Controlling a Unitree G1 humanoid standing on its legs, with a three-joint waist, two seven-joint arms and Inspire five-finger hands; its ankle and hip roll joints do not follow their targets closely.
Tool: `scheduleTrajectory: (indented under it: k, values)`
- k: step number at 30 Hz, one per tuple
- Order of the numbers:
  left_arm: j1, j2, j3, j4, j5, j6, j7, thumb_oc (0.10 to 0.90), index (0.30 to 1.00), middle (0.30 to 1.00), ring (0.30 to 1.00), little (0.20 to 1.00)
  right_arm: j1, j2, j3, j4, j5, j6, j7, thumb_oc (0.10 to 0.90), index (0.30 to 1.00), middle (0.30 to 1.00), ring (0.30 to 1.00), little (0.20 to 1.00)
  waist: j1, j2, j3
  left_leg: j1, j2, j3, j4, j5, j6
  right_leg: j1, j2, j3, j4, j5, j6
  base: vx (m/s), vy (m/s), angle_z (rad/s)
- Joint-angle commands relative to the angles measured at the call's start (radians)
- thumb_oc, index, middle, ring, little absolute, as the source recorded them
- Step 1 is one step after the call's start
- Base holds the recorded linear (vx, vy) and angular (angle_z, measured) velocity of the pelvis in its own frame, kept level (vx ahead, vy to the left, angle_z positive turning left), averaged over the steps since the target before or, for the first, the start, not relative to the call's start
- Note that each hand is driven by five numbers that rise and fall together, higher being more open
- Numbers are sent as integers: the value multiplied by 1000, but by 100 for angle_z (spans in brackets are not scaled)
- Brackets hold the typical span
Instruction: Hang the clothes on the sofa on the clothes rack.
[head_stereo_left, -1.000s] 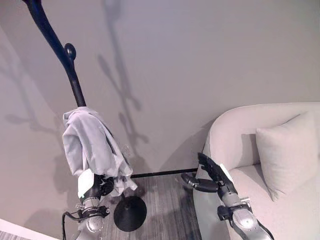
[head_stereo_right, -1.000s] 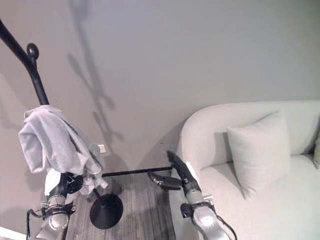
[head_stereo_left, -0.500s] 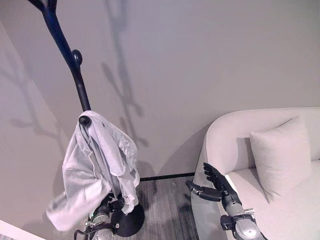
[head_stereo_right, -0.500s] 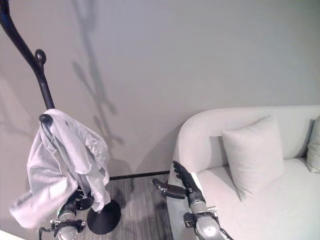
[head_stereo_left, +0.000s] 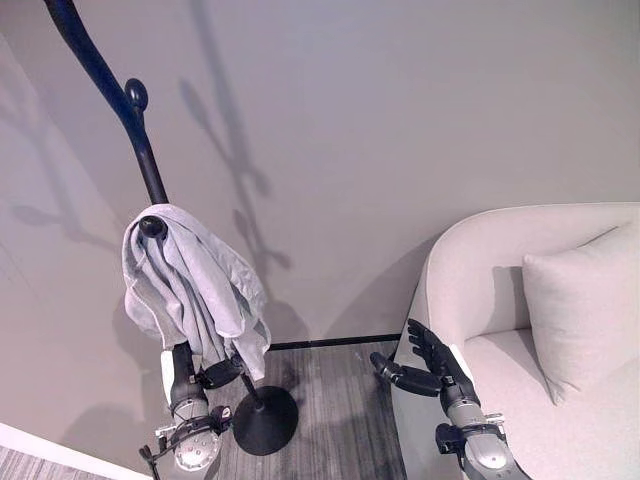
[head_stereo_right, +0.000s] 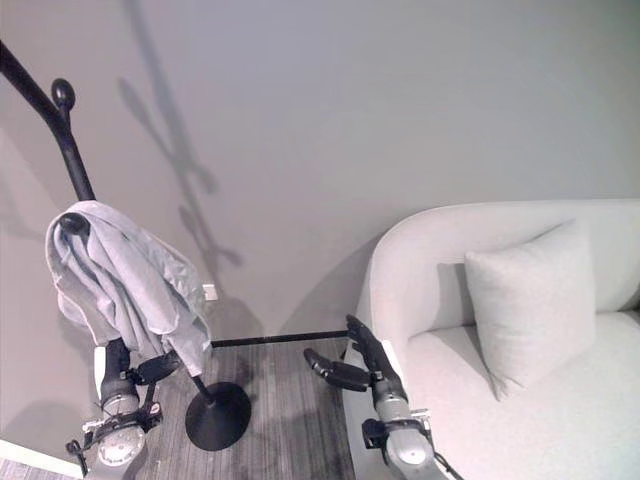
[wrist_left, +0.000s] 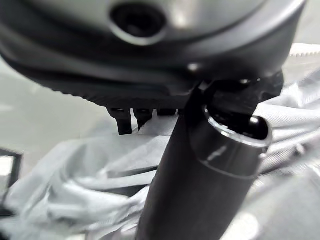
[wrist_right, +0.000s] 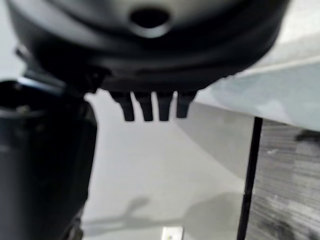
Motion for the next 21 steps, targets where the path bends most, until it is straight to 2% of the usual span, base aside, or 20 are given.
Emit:
scheduleTrajectory:
  k: [1, 2, 4, 5, 6, 7, 8, 11, 13, 17, 18, 19, 21]
  values:
    - [-52, 82, 7, -106, -226, -89, -209, 800, 900, 900, 900, 900, -119, 26, -67, -48, -30, -51, -23, 800, 900, 900, 900, 900, 22, -26, -4, 105, -30, -8, 5, -183, 37, -48, -24, 32, 12, -7, 6, 0, 0, 0]
    - [26, 110, 31, -168, -379, -85, -373, 800, 900, 900, 900, 900, -107, 16, -81, -53, -40, -47, 3, 800, 900, 900, 900, 900, 24, -24, 3, 104, -28, -11, 5, -182, 37, -45, -24, 27, 12, -8, 6, -22, -21, 3]
    - [72, 68, 97, -89, -488, -63, -498, 800, 900, 900, 900, 900, -81, 43, -115, 2, -42, -51, 29, 800, 900, 900, 900, 900, 36, -27, 4, 99, -28, -18, 5, -179, 36, -45, -23, 23, 12, -10, 4, -29, -39, 7]
    - [84, 55, 117, -56, -506, -57, -509, 800, 900, 900, 900, 900, -72, 51, -126, 21, -41, -50, 34, 800, 900, 900, 900, 900, 39, -28, 3, 95, -27, -20, 5, -177, 36, -46, -24, 20, 12, -10, 4, -27, -42, 9]
    - [84, 23, 136, 91, -504, -40, -496, 800, 900, 900, 900, 900, -65, 69, -141, 85, -41, -45, 31, 800, 900, 900, 900, 900, 46, -26, 6, 95, -27, -25, 5, -176, 36, -42, -23, 16, 12, -12, 2, -16, -25, 10]
    - [76, 11, 150, 169, -496, -27, -493, 800, 900, 900, 900, 900, -67, 78, -147, 122, -42, -40, 26, 800, 900, 900, 900, 900, 47, -26, 6, 94, -27, -26, 5, -175, 35, -41, -23, 13, 12, -13, 2, -10, -17, 10]
    - [76, 11, 150, 169, -496, -27, -494, 800, 900, 900, 900, 900, -68, 78, -147, 122, -42, -40, 26, 800, 900, 900, 900, 900, 47, -26, 5, 92, -27, -26, 5, -174, 35, -43, -23, 13, 12, -12, 2, -3, -4, 13]
    - [35, -47, 192, 443, -497, 2, -467, 800, 900, 900, 900, 900, -76, 110, -155, 232, -37, -22, 9, 800, 900, 900, 900, 900, 50, -26, 6, 92, -28, -30, 5, -173, 34, -40, -22, 7, 12, -15, 0, -1, -2, 11]
    - [19, -77, 199, 561, -474, 13, -451, 800, 900, 900, 900, 900, -81, 135, -160, 294, -11, -14, -1, 800, 900, 900, 900, 900, 49, -26, 6, 92, -29, -31, 5, -174, 34, -39, -21, 5, 12, -16, 0, 9, 5, 7]
    - [-8, -112, 203, 746, -460, 36, -443, 800, 900, 900, 900, 900, -89, 189, -176, 419, 136, -8, 2, 800, 900, 900, 900, 900, 42, -27, 5, 93, -30, -28, 5, -177, 33, -40, -20, 8, 12, -15, -2, 4, 7, 3]
    - [-30, -119, 207, 830, -443, 45, -431, 800, 900, 900, 900, 900, -96, 224, -185, 501, 258, -7, 17, 800, 900, 900, 900, 900, 40, -30, 5, 97, -29, -24, 5, -179, 31, -39, -19, 10, 12, -15, -2, 0, 0, 0]
    - [-30, -119, 207, 830, -443, 45, -431, 800, 900, 900, 900, 900, -96, 225, -185, 502, 258, -7, 17, 800, 900, 900, 900, 900, 40, -30, 4, 95, -29, -25, 5, -178, 31, -41, -20, 10, 12, -14, -2, 0, 0, 0]
    - [-58, -122, 199, 891, -422, 55, -422, 800, 900, 900, 900, 900, -114, 259, -192, 602, 362, 2, 40, 800, 900, 900, 900, 900, 38, -32, 4, 98, -29, -20, 5, -180, 28, -41, -18, 13, 12, -14, -3, 0, 0, 0]
